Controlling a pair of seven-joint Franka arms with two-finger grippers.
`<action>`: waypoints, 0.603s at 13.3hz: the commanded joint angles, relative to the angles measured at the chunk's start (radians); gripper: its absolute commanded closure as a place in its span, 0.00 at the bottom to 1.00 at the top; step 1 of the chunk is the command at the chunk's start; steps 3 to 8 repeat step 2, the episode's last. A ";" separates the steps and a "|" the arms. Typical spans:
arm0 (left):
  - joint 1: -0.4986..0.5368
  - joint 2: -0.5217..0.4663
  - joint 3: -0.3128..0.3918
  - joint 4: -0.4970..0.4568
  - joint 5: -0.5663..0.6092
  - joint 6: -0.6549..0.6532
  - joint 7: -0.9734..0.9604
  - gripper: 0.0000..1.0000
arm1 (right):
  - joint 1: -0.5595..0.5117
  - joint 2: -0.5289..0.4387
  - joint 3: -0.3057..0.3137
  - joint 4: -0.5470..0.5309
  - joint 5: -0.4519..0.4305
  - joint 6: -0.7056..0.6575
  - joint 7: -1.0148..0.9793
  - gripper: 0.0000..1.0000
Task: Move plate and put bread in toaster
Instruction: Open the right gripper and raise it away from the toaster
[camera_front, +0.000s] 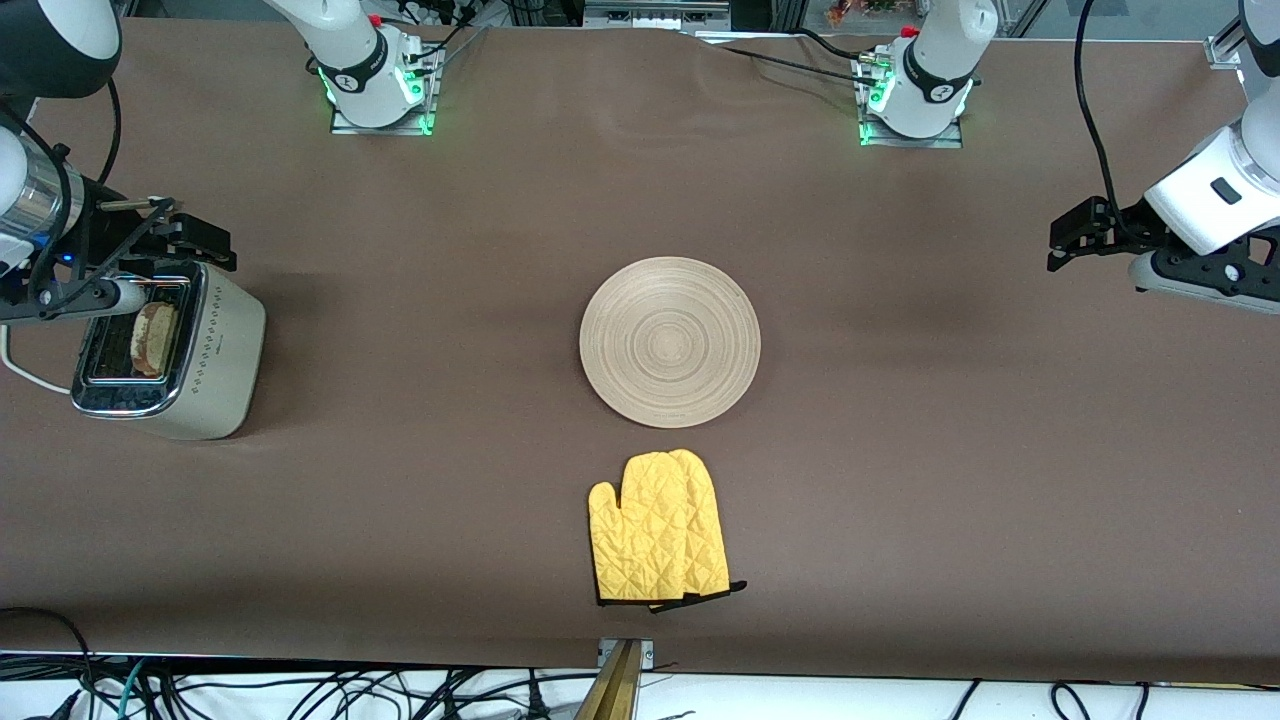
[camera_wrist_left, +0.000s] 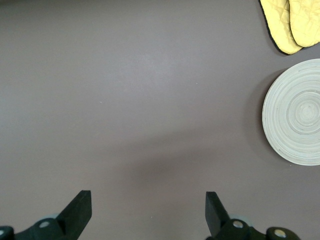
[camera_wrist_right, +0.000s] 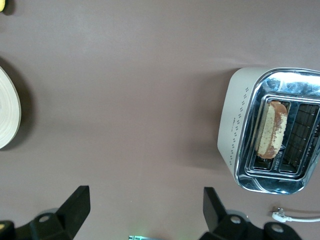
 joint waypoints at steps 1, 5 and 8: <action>-0.006 0.011 0.000 0.028 0.022 -0.016 -0.012 0.00 | -0.002 -0.007 0.012 0.010 -0.009 -0.012 0.019 0.00; -0.006 0.011 0.000 0.028 0.022 -0.016 -0.012 0.00 | -0.002 -0.009 0.012 0.010 -0.010 -0.013 0.019 0.00; -0.006 0.011 0.000 0.028 0.022 -0.016 -0.012 0.00 | -0.002 -0.009 0.012 0.010 -0.010 -0.013 0.019 0.00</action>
